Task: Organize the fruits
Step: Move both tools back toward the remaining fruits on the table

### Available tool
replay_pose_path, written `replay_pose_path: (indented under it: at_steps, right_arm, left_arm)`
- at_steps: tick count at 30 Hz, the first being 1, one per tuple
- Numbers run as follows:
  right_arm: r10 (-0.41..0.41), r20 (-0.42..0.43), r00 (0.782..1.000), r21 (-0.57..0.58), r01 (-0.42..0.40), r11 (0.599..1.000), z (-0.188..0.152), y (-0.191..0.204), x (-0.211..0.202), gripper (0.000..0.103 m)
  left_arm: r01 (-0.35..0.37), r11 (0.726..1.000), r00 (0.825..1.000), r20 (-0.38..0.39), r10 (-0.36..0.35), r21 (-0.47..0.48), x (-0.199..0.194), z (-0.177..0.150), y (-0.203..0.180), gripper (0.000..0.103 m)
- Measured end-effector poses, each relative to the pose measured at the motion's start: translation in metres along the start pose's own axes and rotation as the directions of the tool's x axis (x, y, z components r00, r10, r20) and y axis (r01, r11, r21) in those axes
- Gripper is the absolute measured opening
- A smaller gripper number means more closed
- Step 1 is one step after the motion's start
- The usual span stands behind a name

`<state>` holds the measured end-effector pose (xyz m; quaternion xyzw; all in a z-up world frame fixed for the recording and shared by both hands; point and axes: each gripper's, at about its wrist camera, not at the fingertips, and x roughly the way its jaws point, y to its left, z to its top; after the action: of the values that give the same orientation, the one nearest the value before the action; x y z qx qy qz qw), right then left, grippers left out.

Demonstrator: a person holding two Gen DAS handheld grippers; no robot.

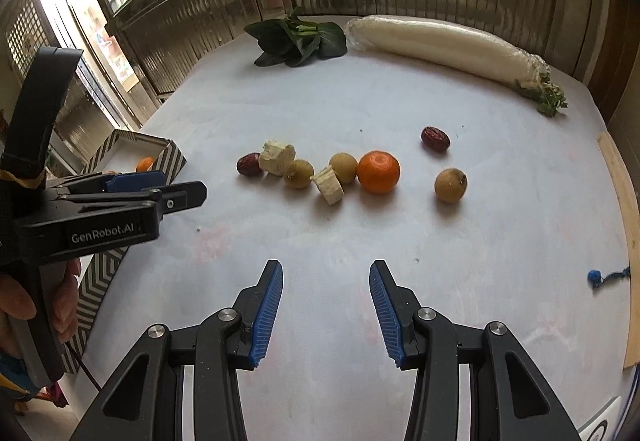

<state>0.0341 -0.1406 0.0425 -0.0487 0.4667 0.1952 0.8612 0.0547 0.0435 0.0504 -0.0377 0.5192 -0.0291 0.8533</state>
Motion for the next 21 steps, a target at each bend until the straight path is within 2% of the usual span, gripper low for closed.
replay_pose_path:
  at_steps: [13, 21]
  right_arm:
    - [0.010, -0.016, 1.000, 0.007, -0.010, 1.000, 0.007, -0.007, 0.013, 0.044]
    - [0.009, -0.019, 1.000, 0.024, -0.009, 1.000, 0.011, -0.014, 0.016, 0.044]
  left_arm:
    - [0.044, 0.998, 0.999, -0.031, -0.042, 0.049, 0.023, 0.013, -0.002, 0.061]
    - [0.034, 0.996, 0.998, -0.048, -0.031, 0.083, 0.039, 0.023, -0.003, 0.061]
